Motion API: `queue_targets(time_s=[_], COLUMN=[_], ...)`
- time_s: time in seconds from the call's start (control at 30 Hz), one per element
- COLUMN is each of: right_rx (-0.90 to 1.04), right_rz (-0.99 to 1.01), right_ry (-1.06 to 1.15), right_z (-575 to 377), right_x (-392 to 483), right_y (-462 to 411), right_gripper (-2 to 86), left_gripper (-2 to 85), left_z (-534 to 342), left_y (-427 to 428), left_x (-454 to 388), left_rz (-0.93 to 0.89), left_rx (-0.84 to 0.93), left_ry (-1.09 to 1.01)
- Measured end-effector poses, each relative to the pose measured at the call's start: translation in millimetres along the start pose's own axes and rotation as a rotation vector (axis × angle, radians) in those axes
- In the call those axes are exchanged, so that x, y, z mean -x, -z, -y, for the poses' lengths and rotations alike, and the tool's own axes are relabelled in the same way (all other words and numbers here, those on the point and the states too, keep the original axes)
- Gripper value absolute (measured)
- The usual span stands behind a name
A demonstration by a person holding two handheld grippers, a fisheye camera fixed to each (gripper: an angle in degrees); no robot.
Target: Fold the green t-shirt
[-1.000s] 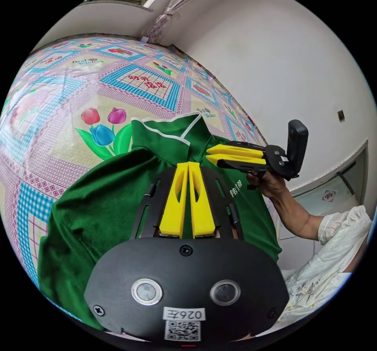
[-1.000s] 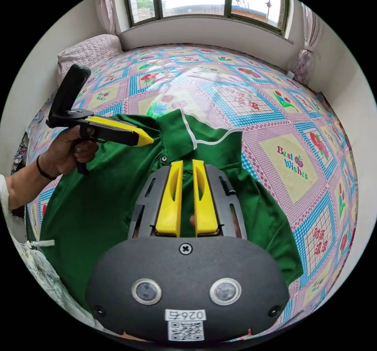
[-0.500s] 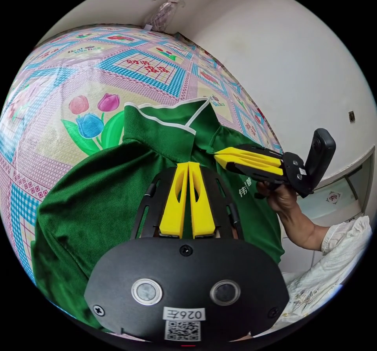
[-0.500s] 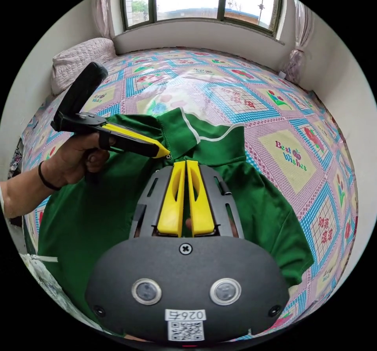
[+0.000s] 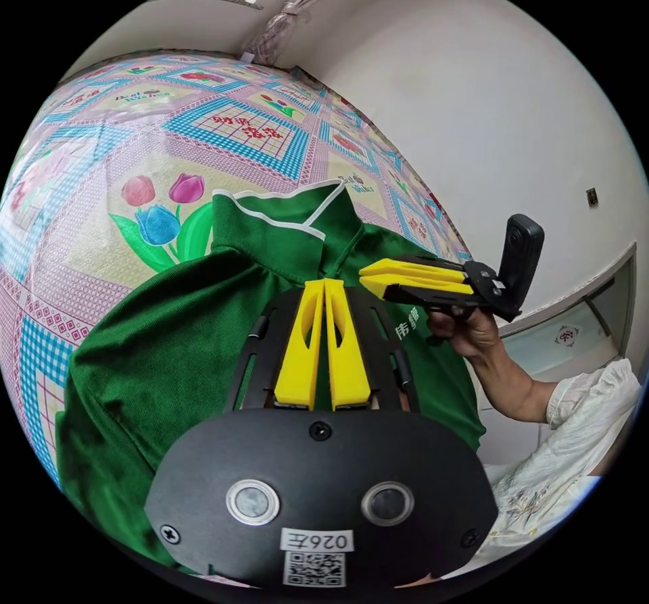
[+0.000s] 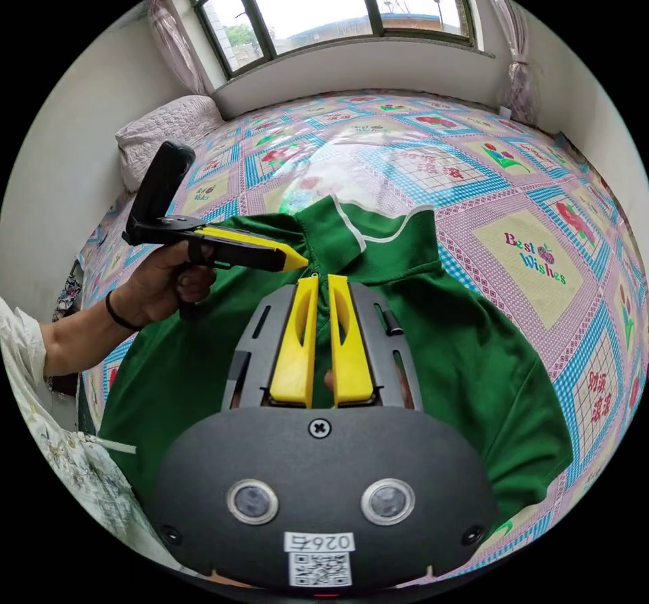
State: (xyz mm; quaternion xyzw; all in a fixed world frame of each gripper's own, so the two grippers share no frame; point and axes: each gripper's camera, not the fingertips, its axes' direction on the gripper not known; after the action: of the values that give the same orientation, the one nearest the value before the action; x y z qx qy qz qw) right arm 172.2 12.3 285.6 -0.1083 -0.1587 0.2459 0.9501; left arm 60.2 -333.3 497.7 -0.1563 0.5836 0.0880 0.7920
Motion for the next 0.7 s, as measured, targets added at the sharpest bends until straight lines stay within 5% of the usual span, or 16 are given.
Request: queue_targets(time_s=[0.17,0.37,0.53,0.7], right_rx=[-0.011,-0.421,-0.246,-0.174], right_rz=[0.019,-0.037,-0.386,-0.403], right_ry=[-0.114,-0.257,-0.342,-0.509], right_z=[11,-72,-150,-195], right_x=[-41,-45,-30,-48], right_y=[7,139,173,165], right_gripper=[-0.4,3.3,-0.1,-0.8], left_gripper=[-1.0,-1.0,-1.0,-1.0], left_z=[-9,-47,-98,-147], left_y=[0,32,47,49], left_x=[-31,-90,-158,-191], left_rz=[-0.014,0.009,0.212,0.404], left_rx=[0.014,-0.099,-0.176,-0.208], left_ry=[-0.060,-0.173,-0.384,-0.388])
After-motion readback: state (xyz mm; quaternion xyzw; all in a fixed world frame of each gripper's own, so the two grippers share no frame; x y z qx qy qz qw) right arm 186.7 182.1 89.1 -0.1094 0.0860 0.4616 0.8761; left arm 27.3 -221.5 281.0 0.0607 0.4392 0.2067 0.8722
